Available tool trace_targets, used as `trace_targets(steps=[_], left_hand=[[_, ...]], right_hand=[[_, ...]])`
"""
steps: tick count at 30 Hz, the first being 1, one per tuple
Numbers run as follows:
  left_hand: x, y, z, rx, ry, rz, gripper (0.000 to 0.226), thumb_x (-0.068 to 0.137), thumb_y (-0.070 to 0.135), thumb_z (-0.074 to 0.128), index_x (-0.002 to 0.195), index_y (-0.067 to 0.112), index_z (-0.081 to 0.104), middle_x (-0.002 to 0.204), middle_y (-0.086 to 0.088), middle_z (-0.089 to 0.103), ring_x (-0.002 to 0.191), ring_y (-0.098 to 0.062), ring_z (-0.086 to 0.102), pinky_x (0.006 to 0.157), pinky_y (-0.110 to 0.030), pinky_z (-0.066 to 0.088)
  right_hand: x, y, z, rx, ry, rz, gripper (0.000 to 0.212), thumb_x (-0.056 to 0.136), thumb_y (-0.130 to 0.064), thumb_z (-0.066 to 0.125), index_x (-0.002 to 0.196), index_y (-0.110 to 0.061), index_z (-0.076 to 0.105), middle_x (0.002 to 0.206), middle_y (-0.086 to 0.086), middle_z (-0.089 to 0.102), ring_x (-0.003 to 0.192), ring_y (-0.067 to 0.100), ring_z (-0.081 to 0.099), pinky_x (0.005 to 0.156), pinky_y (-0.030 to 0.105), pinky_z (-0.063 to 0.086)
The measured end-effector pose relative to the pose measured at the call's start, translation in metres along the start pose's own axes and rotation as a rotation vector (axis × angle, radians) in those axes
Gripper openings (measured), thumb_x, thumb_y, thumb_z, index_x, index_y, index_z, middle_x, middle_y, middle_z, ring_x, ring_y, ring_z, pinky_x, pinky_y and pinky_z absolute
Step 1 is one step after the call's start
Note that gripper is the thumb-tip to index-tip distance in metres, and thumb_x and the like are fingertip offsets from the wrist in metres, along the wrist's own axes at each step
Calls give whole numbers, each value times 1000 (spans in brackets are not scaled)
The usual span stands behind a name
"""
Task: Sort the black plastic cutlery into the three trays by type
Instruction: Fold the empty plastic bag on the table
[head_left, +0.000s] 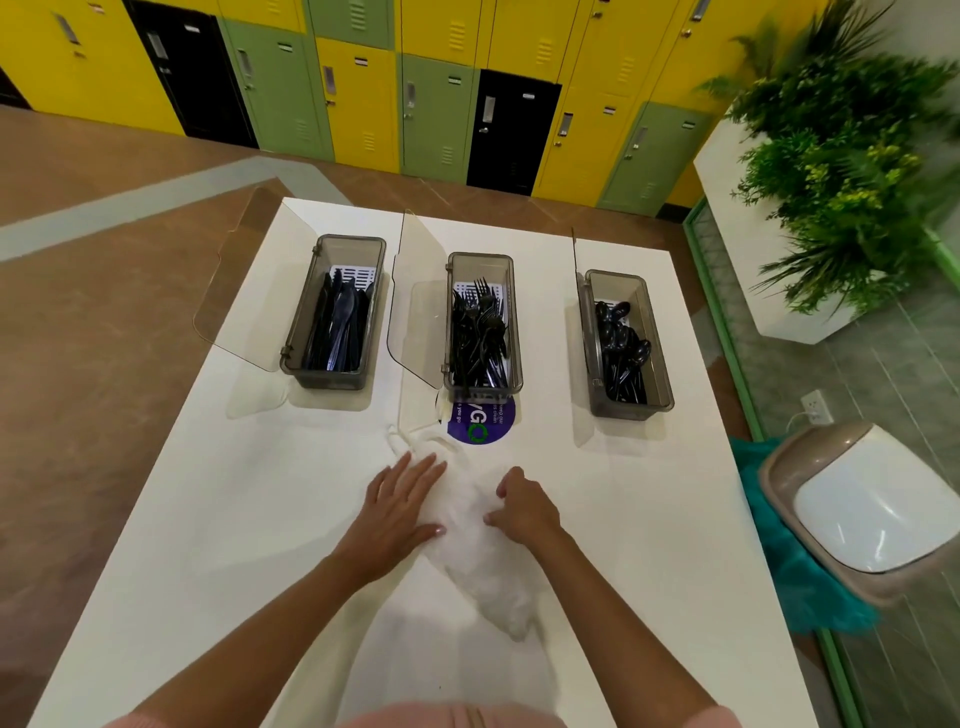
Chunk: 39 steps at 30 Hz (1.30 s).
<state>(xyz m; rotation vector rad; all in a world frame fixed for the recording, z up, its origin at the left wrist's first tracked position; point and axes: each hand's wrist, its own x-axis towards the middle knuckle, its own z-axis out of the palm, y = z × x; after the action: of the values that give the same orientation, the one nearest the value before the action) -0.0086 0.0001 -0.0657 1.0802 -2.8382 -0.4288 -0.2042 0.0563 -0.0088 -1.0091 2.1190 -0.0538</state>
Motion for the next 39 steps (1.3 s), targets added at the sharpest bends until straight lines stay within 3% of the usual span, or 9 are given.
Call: trace_targets(steps=[5, 9, 13, 17, 21, 26, 29, 36, 39], left_hand=[[-3, 28, -7, -424, 209, -590, 96, 70, 50, 75, 142, 2, 32, 134, -17, 38, 117, -33, 38, 94, -43, 39], [10, 47, -14, -964, 55, -837, 63, 70, 45, 80, 107, 4, 50, 98, -11, 58, 92, -25, 58, 74, -29, 45], [19, 48, -47, -1404, -98, -682, 33, 87, 35, 65, 84, 6, 50, 68, -4, 47, 45, -9, 46, 44, -18, 36], [21, 48, -81, -1524, 2, -399, 24, 91, 20, 61, 104, 1, 57, 95, -4, 69, 87, -15, 69, 73, -24, 51], [17, 48, -100, -1575, 26, -241, 14, 83, 12, 67, 76, 9, 55, 80, -4, 62, 81, -14, 56, 79, -25, 45], [5, 43, -82, -1360, -80, -304, 28, 84, 27, 70, 70, 6, 57, 72, -7, 60, 74, -14, 55, 73, -29, 44], [-2, 36, -53, -997, -108, -355, 36, 82, 40, 69, 63, 11, 57, 63, -1, 60, 61, -5, 52, 67, -27, 44], [-23, 41, -16, -202, 344, 79, 62, 78, 61, 58, 117, 15, 43, 121, -4, 43, 104, -18, 46, 88, -28, 44], [-19, 38, -13, 76, 203, 331, 71, 72, 61, 67, 127, 22, 46, 139, -1, 44, 122, -23, 47, 94, -34, 51]], right_hand=[[-1, 10, 2, 265, -82, -6, 34, 82, -15, 67, 63, -15, 39, 67, 1, 43, 56, 14, 42, 52, 23, 32], [-19, 15, -7, 549, -52, -111, 15, 87, -12, 64, 75, -16, 56, 74, -2, 58, 52, 11, 56, 45, 20, 35], [-31, 19, -21, 809, 9, -260, 7, 86, 1, 62, 91, -4, 63, 92, 9, 65, 71, 20, 68, 59, 24, 53], [-42, 26, -38, 900, 92, -401, 26, 80, 5, 69, 105, 2, 65, 98, 12, 70, 89, 15, 66, 78, 22, 53], [-56, 27, -45, 930, 46, -441, 47, 71, -11, 83, 114, -11, 66, 108, 1, 73, 100, 10, 68, 82, 21, 55], [-55, 33, -19, 740, 133, -258, 32, 78, -41, 76, 88, -11, 71, 82, 0, 74, 80, 16, 70, 73, 29, 56], [-48, 40, 6, 539, 169, -148, 51, 91, -43, 59, 51, -17, 40, 51, -3, 43, 52, 12, 43, 52, 22, 32], [-38, 41, 35, 464, 282, -46, 37, 91, -37, 61, 65, -17, 43, 61, -6, 47, 61, 14, 49, 50, 15, 34], [-32, 42, 37, 493, 318, -11, 33, 87, -34, 67, 86, -12, 43, 70, -5, 50, 64, 15, 51, 55, 23, 38]])
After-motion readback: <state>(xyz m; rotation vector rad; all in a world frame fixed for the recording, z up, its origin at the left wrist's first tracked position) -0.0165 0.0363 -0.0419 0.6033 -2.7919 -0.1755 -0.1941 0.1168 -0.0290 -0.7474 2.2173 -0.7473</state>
